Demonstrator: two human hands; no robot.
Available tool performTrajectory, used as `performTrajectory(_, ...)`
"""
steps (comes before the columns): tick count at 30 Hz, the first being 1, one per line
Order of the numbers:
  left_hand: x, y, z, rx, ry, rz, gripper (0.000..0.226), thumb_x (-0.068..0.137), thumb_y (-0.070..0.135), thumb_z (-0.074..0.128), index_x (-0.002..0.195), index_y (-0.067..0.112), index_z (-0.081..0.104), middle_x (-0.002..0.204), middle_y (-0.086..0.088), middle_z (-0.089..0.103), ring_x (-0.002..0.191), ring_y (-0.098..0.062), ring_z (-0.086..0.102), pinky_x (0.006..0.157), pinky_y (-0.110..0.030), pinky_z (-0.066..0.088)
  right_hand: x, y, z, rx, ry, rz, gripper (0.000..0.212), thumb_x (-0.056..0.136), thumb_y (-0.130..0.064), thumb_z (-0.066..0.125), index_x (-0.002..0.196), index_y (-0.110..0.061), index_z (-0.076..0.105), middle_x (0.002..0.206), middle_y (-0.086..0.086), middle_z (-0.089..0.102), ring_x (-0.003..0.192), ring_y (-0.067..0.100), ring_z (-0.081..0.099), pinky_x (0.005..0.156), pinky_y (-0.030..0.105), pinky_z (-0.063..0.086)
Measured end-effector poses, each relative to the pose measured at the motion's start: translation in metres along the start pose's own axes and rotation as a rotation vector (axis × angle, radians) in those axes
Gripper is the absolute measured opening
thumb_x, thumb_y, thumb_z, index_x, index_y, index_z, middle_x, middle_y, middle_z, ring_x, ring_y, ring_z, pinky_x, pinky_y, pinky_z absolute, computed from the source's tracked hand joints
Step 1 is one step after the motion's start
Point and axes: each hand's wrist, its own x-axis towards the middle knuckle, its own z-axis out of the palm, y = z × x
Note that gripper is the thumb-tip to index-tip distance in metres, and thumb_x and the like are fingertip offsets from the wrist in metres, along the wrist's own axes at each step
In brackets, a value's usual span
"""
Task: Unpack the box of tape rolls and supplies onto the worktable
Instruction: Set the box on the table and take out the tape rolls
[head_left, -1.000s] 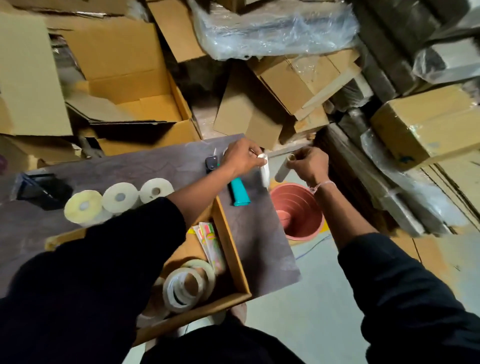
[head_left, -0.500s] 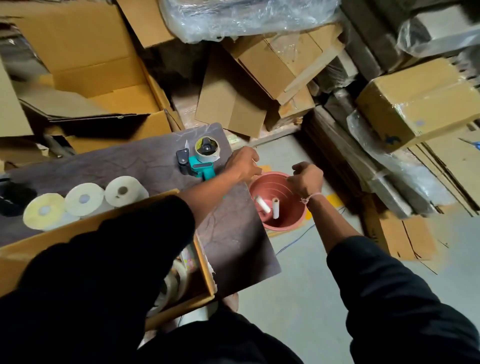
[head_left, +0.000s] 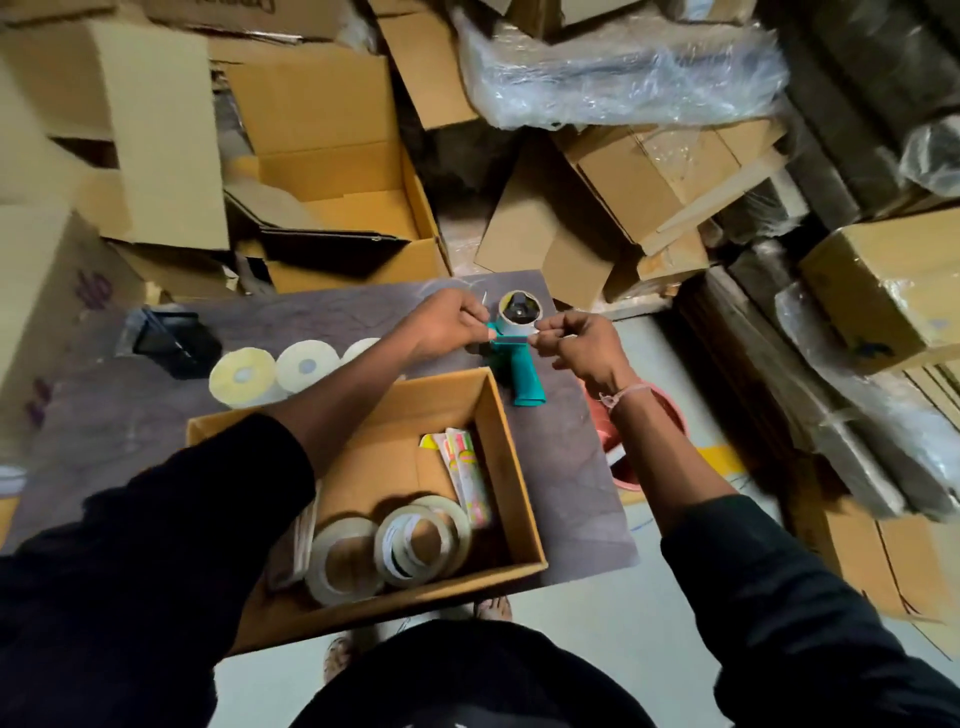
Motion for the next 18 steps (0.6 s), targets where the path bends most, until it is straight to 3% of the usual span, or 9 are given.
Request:
performTrajectory(2, -0.017, -0.015, -0.019, -0.048, 0.044, 0.012, 0.019, 0.084, 0.004, 0.078, 0.083, 0.022, 0.071, 0.07, 0.001, 0.067, 0.068, -0.012, 0.059, 0.067, -0.026, 0.047, -0.015, -0.015, 0.019, -0.013, -0.053, -0.022, 0.022, 0.087, -0.007, 0.073, 0.107, 0.003, 0.071, 0.092, 0.013, 0.071, 0.07, 0.012, 0.062, 0.053, 0.021, 0.045)
performTrajectory(4, -0.035, -0.028, -0.037, -0.081, 0.103, 0.025, 0.019, 0.084, 0.005, 0.077, 0.08, 0.022, 0.07, 0.069, 0.0, 0.065, 0.067, -0.013, 0.056, 0.07, -0.031, 0.045, -0.031, -0.027, 0.036, -0.04, -0.126, -0.062, 0.024, 0.088, -0.014, 0.074, 0.098, 0.008, 0.071, 0.085, 0.016, 0.069, 0.061, 0.011, 0.058, 0.047, 0.019, 0.041)
performTrajectory(7, -0.066, -0.042, -0.059, -0.13, 0.191, 0.06, 0.018, 0.085, 0.008, 0.075, 0.083, 0.023, 0.066, 0.073, -0.008, 0.063, 0.062, -0.012, 0.061, 0.066, -0.028, 0.053, -0.05, -0.04, 0.059, -0.05, -0.379, -0.138, 0.026, 0.089, -0.019, 0.074, 0.085, 0.006, 0.071, 0.075, 0.017, 0.07, 0.052, 0.012, 0.058, 0.045, 0.02, 0.041)
performTrajectory(9, -0.087, -0.047, -0.067, -0.151, 0.207, 0.082, 0.015, 0.088, 0.009, 0.074, 0.087, 0.021, 0.065, 0.074, -0.012, 0.066, 0.064, -0.018, 0.07, 0.056, -0.021, 0.053, -0.061, -0.045, 0.075, -0.12, -0.543, -0.113, 0.028, 0.089, -0.018, 0.074, 0.092, 0.009, 0.071, 0.083, 0.02, 0.074, 0.057, 0.015, 0.064, 0.047, 0.02, 0.049)
performTrajectory(12, -0.119, -0.053, -0.077, -0.13, 0.139, 0.085, 0.006, 0.09, 0.017, 0.074, 0.093, 0.014, 0.07, 0.08, -0.005, 0.078, 0.071, -0.019, 0.077, 0.054, -0.023, 0.053, -0.07, -0.038, 0.102, -0.33, -0.709, -0.032, 0.024, 0.088, -0.014, 0.075, 0.102, 0.007, 0.072, 0.093, 0.021, 0.076, 0.074, 0.024, 0.075, 0.066, 0.03, 0.063)
performTrajectory(14, -0.138, -0.056, -0.082, -0.118, 0.055, 0.065, 0.011, 0.093, 0.017, 0.072, 0.098, 0.008, 0.071, 0.083, -0.005, 0.079, 0.073, -0.016, 0.076, 0.058, -0.024, 0.055, -0.073, -0.025, 0.12, -0.513, -0.779, -0.005, 0.018, 0.088, -0.011, 0.074, 0.102, 0.0, 0.074, 0.092, 0.016, 0.078, 0.081, 0.026, 0.076, 0.076, 0.037, 0.063)
performTrajectory(18, -0.164, -0.07, -0.082, -0.101, -0.112, 0.055, 0.01, 0.095, 0.015, 0.069, 0.097, 0.006, 0.073, 0.089, -0.005, 0.08, 0.079, -0.019, 0.078, 0.063, -0.026, 0.058, -0.09, 0.003, 0.157, -0.939, -0.859, 0.099, 0.033, 0.088, -0.011, 0.07, 0.119, 0.0, 0.069, 0.103, 0.019, 0.075, 0.066, 0.016, 0.067, 0.062, 0.025, 0.057)
